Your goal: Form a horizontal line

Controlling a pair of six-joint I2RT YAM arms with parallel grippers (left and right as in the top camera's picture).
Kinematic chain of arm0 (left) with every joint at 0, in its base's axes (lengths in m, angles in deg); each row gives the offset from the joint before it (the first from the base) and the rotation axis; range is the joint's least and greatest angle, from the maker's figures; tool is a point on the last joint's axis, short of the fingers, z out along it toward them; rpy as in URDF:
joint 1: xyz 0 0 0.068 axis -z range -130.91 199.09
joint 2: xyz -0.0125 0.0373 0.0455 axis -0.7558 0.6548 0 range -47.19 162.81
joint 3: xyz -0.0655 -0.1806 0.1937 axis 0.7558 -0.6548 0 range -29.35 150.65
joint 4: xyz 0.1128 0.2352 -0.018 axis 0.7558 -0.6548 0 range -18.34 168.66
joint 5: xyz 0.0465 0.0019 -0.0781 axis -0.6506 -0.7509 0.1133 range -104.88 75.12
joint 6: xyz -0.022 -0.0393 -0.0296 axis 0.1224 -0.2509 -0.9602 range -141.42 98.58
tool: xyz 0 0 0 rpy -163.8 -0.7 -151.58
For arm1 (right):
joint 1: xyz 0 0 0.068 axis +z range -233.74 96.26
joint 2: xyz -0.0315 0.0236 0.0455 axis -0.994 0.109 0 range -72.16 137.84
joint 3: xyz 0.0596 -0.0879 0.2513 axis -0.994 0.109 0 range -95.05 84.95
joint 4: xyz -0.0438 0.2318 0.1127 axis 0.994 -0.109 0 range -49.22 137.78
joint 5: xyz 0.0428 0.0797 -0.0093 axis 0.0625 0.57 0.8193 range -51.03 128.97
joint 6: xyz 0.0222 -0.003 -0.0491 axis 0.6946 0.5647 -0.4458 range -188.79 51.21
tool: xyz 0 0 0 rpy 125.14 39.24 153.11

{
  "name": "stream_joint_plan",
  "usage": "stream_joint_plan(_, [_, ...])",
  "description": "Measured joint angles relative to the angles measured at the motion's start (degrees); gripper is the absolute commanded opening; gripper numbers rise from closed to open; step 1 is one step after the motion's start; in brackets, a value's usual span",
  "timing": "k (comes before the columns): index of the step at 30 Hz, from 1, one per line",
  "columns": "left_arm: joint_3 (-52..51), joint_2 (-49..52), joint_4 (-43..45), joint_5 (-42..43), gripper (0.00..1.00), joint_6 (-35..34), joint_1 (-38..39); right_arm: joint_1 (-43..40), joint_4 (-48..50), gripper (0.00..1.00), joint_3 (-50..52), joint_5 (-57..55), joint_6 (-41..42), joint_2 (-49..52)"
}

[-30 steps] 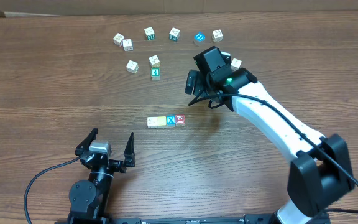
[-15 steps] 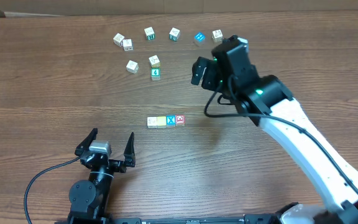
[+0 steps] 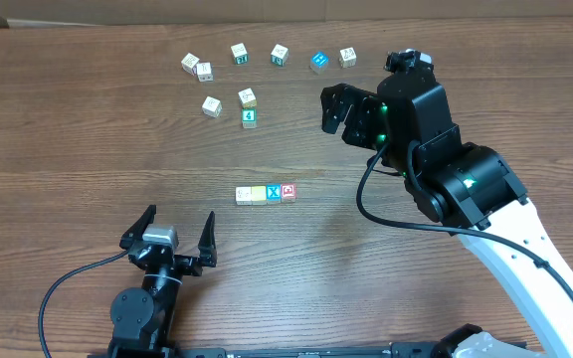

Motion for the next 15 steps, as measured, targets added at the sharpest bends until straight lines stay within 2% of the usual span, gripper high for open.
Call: stream_joint_plan(15, [0.0, 0.0, 0.0, 0.02, 0.99, 0.0, 0.0, -0.07, -0.83, 1.0, 0.0, 0.02, 0.0, -0.02])
